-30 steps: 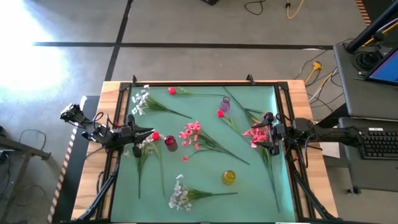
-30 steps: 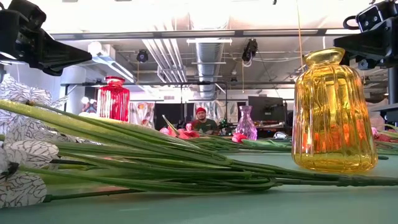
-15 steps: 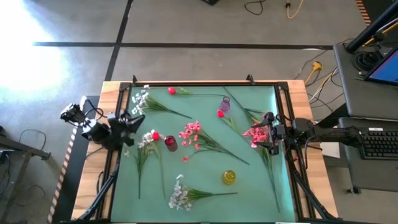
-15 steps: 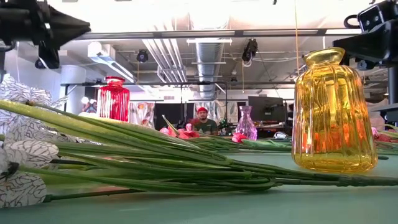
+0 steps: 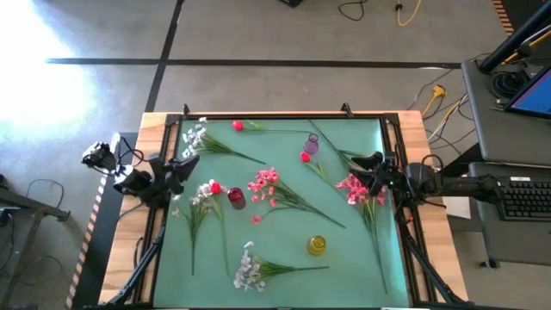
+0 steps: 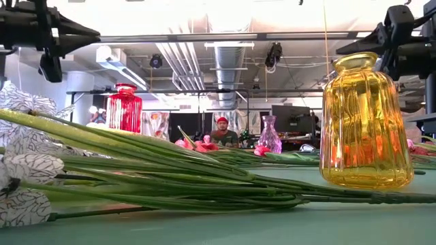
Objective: Sort flowers into vase by color
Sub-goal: Put the middle white flower into the red flower vase
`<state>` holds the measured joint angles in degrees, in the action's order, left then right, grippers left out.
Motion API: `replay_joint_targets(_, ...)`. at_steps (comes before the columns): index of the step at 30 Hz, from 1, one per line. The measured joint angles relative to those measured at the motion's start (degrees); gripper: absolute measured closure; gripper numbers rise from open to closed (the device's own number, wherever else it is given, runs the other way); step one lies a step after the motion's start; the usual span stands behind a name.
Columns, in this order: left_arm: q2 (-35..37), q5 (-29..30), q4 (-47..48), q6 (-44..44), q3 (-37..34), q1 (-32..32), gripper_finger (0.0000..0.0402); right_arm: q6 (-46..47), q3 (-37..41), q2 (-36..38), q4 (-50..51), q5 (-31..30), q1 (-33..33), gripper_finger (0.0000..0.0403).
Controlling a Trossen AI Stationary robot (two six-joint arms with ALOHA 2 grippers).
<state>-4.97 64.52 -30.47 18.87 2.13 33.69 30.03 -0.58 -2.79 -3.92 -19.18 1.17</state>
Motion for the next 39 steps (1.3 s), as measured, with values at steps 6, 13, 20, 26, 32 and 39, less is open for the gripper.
replay_joint_targets(6, -7.86, 0.42, 6.57, 8.01, 3.93, 0.02, 0.0398, 0.08, 0.0, 0.0, -0.33, -1.48, 0.0, 0.0076)
replay_joint_targets(13, -21.57, -3.04, 35.61, 28.1, 16.49, 0.02, 0.0401, 1.17, -0.66, 0.0, -1.69, -4.45, 0.0, 0.0076)
replay_joint_targets(20, -34.52, -15.34, 68.13, 54.78, 31.35, 0.05, 0.0401, 6.94, -0.8, -0.61, -2.33, -5.89, -0.04, 0.0076)
replay_joint_targets(26, -44.41, -32.08, 82.83, 66.96, 40.54, 0.36, 0.0402, 9.16, -2.16, -0.81, -2.36, -0.02, -0.04, 0.0076)
replay_joint_targets(32, -52.19, -40.74, 89.1, 72.76, 45.41, 0.85, 0.0402, 9.45, -5.13, -3.18, -2.16, 3.44, -0.07, 0.0076)
replay_joint_targets(39, -58.5, -48.36, 90.76, 76.45, 47.31, 1.24, 0.0387, 8.59, -12.17, -10.36, 5.9, 3.82, -0.04, 0.0076)
